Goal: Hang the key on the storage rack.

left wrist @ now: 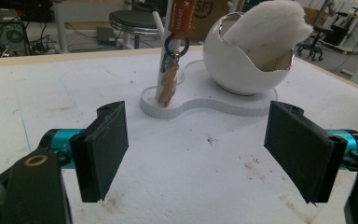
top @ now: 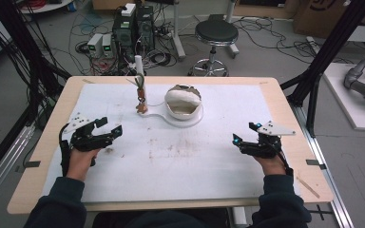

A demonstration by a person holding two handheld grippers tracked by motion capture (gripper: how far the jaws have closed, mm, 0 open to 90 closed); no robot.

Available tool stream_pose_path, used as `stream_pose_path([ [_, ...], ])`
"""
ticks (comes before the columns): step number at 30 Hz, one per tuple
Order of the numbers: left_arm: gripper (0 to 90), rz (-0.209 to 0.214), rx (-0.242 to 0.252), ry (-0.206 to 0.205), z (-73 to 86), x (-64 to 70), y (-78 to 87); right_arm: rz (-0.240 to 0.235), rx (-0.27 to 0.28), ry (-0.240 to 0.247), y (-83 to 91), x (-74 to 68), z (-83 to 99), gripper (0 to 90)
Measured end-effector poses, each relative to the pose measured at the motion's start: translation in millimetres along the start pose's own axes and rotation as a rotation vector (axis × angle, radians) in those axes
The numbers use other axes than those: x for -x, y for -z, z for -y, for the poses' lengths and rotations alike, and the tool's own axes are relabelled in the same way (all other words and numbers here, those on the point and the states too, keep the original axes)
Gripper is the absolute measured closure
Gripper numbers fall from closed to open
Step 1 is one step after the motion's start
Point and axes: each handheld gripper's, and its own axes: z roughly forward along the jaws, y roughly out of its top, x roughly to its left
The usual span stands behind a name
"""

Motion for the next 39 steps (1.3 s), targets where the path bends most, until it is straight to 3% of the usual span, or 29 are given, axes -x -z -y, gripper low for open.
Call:
stream_pose_path([
  [15, 21.4, 0.005, 0.005, -0.009, -0.3, 1.5, 1.9, 0.023, 0.013, -0.033, 4.4, 4.0, 1.1, 21.5],
  [26, 21.4, 0.012, 0.001, -0.014, -0.2, 1.8, 2.1, 0.045, -0.029, -0.026, 0.3, 7.6, 3.8, 21.5],
  [39, 21.4, 0.008, 0.002, -0.01, 0.2, 1.2, 1.4, 0.043, -0.03, -0.023, -1.0, 7.8, 3.8, 21.5],
])
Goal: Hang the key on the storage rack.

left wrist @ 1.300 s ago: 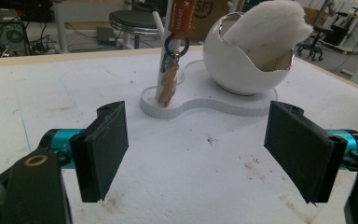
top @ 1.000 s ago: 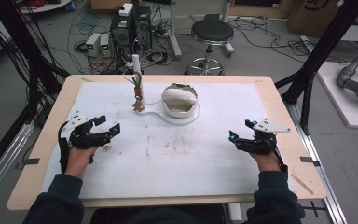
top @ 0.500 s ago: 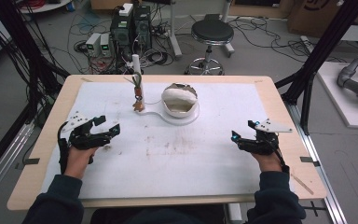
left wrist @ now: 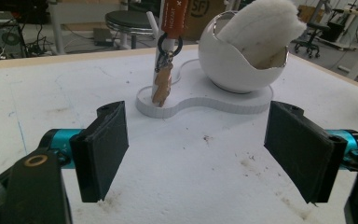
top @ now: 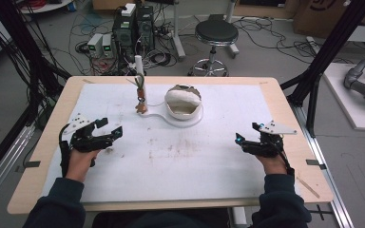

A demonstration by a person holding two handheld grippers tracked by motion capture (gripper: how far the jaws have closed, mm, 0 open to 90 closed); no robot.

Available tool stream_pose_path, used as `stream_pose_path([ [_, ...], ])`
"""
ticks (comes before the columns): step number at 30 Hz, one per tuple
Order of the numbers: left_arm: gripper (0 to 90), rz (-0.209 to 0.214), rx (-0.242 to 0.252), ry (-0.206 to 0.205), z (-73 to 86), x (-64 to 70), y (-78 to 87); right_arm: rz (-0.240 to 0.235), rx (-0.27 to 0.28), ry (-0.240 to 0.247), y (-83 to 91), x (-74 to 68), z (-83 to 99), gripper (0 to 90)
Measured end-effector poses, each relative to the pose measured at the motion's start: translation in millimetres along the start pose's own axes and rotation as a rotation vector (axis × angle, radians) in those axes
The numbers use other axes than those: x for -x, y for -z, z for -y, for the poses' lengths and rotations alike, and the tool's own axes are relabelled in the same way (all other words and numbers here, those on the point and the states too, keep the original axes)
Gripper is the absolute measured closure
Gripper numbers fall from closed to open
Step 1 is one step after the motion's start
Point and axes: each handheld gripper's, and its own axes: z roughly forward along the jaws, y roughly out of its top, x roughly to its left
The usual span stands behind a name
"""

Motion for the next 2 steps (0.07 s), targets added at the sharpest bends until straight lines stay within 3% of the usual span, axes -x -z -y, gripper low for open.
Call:
stream_pose_path([
  [2, 21.4, -0.001, -0.002, 0.001, 0.1, -0.5, 0.0, -0.005, 0.0, 0.0, -0.6, -0.1, -0.3, 21.5],
])
